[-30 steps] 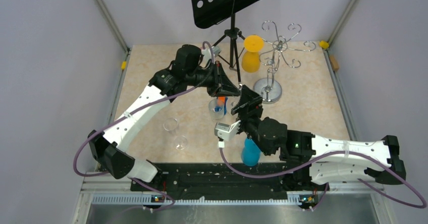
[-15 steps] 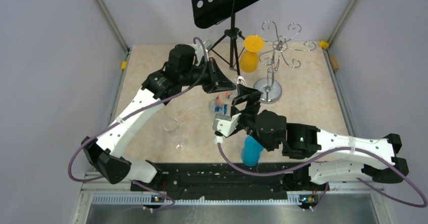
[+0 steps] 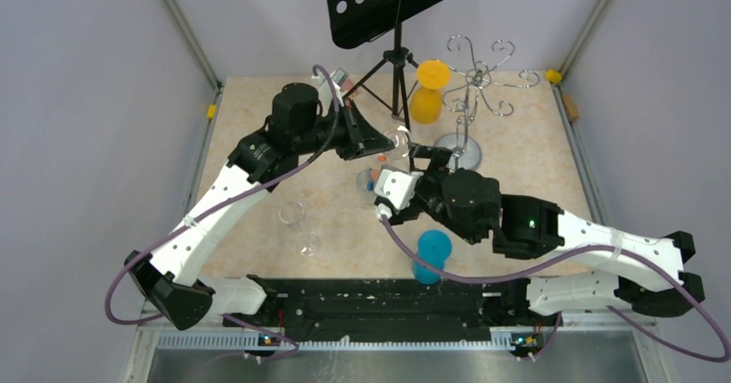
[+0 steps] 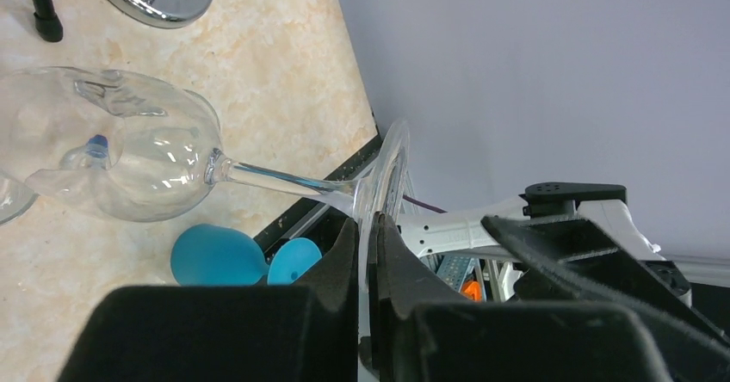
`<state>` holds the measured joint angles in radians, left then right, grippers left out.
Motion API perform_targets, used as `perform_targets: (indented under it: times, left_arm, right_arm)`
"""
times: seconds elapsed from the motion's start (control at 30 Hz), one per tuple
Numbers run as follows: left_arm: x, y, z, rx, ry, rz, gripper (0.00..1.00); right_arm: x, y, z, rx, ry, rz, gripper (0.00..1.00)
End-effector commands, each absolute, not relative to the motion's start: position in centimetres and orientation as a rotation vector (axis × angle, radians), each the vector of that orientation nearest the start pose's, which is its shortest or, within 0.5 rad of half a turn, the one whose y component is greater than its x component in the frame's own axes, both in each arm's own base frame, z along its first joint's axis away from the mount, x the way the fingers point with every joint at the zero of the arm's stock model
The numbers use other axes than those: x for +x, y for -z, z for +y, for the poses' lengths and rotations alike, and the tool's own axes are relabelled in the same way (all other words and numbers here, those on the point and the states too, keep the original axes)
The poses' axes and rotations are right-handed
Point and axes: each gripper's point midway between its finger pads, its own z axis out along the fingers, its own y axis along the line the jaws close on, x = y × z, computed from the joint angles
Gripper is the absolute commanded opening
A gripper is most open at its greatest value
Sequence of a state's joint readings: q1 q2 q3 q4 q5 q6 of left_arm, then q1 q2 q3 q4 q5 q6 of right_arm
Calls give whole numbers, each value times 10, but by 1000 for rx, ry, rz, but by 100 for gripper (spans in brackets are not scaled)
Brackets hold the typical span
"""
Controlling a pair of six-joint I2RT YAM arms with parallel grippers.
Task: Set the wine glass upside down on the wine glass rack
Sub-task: Turn the wine glass upside down at the wine rack.
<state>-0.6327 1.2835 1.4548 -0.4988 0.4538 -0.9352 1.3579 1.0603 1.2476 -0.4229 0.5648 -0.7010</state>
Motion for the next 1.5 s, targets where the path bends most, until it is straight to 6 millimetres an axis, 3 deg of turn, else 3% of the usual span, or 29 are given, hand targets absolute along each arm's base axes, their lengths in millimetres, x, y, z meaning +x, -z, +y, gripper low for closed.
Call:
perform_targets:
  times: [0.0, 0.5, 1.27, 1.47]
  left_arm:
    - [240, -404, -304, 79, 1447, 2014, 0]
    - [239, -394, -305, 85, 1442, 2047, 0]
    - [239, -392, -318, 176, 1489, 2068, 0]
    - [238, -397, -321, 198, 1515, 2044, 0]
  right_arm:
    - [184, -381, 280, -1176, -97, 1334, 96]
    - [200, -379, 259, -1030, -293, 1638, 99]
    - [229, -402, 246, -535, -1047, 1957, 96]
    - [231, -412, 242, -408, -1271, 1944, 93]
